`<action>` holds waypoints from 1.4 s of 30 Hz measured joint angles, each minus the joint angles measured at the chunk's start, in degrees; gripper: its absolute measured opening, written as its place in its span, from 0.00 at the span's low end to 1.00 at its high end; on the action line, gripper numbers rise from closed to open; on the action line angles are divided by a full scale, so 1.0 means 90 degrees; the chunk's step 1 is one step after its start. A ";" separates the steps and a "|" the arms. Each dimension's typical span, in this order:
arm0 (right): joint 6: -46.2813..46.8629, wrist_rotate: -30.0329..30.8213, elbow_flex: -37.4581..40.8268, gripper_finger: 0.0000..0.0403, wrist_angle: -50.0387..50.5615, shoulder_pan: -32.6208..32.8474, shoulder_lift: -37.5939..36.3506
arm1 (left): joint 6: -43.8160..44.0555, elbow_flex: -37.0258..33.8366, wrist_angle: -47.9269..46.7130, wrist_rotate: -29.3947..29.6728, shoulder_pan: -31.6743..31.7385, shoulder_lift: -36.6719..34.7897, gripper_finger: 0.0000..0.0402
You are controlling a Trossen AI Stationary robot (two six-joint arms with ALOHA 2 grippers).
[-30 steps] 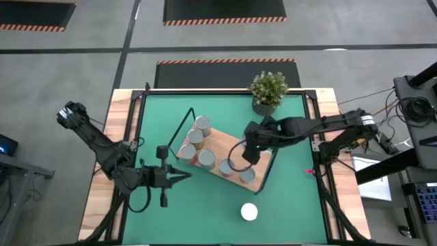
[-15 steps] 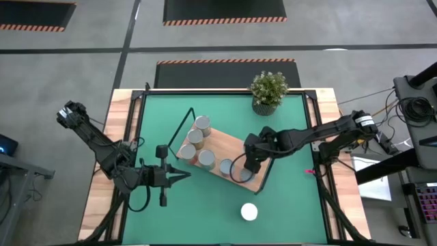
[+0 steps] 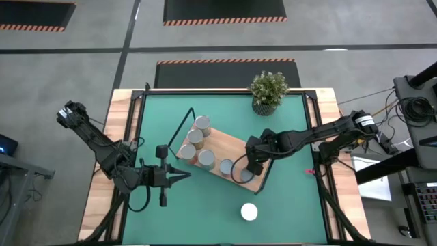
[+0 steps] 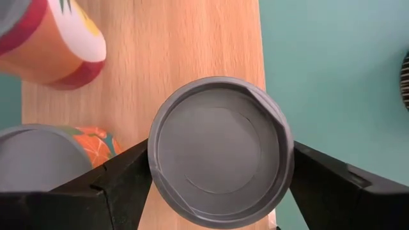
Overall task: Pick and place cans onto a shelf
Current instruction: Put the canned carrots on the shelf
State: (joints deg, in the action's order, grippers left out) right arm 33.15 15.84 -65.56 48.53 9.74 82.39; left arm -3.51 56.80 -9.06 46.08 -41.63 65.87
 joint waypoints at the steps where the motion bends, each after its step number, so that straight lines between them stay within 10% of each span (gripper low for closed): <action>1: -0.0002 -0.0004 0.0015 0.77 -0.0001 0.0000 0.0002 | 0.0000 0.0000 0.0000 -0.0002 0.0000 0.0002 0.00; 27: 0.0163 -0.0260 -0.0381 0.74 0.0041 0.0000 -0.0005 | 0.0000 0.0002 -0.0002 -0.0006 0.0000 0.0005 0.00; 42: -0.0047 -0.0283 -0.0454 0.04 0.0032 -0.0296 0.0022 | 0.0000 0.0002 -0.0002 -0.0012 0.0000 0.0005 0.00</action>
State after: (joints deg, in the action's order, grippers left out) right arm 32.72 13.29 -69.64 48.82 7.07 82.59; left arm -3.51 56.82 -9.08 45.98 -41.63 65.91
